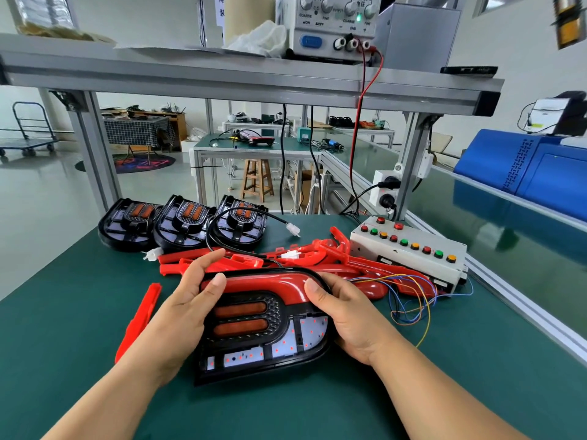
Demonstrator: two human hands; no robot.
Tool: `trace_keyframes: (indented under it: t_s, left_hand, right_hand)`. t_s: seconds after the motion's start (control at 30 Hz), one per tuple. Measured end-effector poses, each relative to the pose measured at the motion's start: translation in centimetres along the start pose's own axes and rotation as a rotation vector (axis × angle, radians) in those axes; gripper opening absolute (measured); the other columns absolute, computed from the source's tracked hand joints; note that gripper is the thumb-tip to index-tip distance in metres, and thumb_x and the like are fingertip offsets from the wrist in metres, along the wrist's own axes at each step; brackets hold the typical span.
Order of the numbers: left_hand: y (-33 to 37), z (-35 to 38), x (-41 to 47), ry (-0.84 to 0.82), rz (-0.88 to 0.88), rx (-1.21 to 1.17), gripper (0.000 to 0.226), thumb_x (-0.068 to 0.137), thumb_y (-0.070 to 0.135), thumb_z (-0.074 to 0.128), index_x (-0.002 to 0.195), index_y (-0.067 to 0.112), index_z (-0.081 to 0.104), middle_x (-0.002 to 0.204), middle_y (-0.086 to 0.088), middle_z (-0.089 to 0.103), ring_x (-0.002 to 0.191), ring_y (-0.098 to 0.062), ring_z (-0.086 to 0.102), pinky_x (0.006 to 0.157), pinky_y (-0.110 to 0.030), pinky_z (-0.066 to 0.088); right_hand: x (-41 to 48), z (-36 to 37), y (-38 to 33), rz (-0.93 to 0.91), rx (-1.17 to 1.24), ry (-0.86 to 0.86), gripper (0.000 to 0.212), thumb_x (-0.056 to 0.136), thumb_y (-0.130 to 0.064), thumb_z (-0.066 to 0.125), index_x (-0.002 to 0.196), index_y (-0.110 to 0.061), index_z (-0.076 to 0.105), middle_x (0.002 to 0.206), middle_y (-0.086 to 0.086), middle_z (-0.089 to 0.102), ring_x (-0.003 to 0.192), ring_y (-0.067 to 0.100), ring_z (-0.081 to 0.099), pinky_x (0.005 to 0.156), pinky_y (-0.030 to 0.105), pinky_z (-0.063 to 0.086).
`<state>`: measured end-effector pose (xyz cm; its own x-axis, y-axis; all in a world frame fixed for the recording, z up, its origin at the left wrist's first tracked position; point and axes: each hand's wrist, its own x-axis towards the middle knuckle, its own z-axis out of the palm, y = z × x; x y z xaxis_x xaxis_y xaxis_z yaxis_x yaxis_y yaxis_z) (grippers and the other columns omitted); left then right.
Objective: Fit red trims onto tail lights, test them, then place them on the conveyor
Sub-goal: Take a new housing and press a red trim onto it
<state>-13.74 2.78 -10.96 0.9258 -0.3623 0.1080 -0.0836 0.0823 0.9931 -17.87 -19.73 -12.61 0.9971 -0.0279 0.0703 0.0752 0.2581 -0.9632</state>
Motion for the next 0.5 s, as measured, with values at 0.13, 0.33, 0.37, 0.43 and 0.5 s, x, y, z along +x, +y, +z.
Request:
trace_keyframes:
  t_s: [0.13,0.33,0.37,0.43,0.5]
  left_hand:
    - [-0.1,0.7,-0.2,0.026,0.007,-0.188,0.020,0.092,0.026,0.050,0.105,0.031,0.065,0.098,-0.018,0.074,0.085,-0.035,0.074,0.061,-0.041,0.061]
    - [-0.6,1.0,-0.1,0.031,0.041,-0.188,0.015,0.085,0.032,0.053,0.097,0.028,0.061,0.094,-0.018,0.074,0.084,-0.038,0.074,0.061,-0.044,0.060]
    - [-0.6,1.0,-0.1,0.024,0.046,-0.184,0.015,0.085,0.032,0.052,0.097,0.029,0.061,0.094,-0.018,0.074,0.084,-0.037,0.074,0.061,-0.043,0.061]
    - [-0.7,1.1,-0.1,0.017,0.059,-0.183,0.015,0.085,0.031,0.051,0.097,0.029,0.061,0.092,-0.016,0.074,0.082,-0.035,0.074,0.060,-0.040,0.060]
    - [-0.8,1.2,-0.1,0.010,0.073,-0.190,0.015,0.085,0.030,0.051,0.096,0.029,0.062,0.090,-0.015,0.075,0.079,-0.033,0.075,0.059,-0.038,0.060]
  right_hand:
    - [-0.1,0.0,-0.2,0.009,0.000,-0.036,0.045,0.076,-0.035,0.079,0.113,-0.011,0.068,0.114,0.013,0.072,0.103,0.023,0.069,0.086,0.030,0.054]
    - [-0.2,0.0,-0.2,0.020,-0.039,-0.039,0.047,0.075,-0.030,0.076,0.116,-0.010,0.065,0.115,0.013,0.071,0.104,0.024,0.068,0.091,0.031,0.053]
    - [-0.2,0.0,-0.2,0.027,-0.028,-0.029,0.049,0.074,-0.029,0.075,0.116,-0.008,0.064,0.115,0.015,0.071,0.103,0.024,0.068,0.092,0.033,0.053]
    - [-0.2,0.2,-0.2,0.037,0.009,-0.014,0.051,0.070,-0.026,0.075,0.116,-0.005,0.064,0.115,0.016,0.071,0.102,0.026,0.067,0.095,0.037,0.052]
    - [-0.4,0.4,-0.4,0.052,0.055,-0.013,0.049,0.069,-0.021,0.075,0.113,-0.005,0.065,0.110,0.015,0.071,0.097,0.026,0.068,0.093,0.037,0.054]
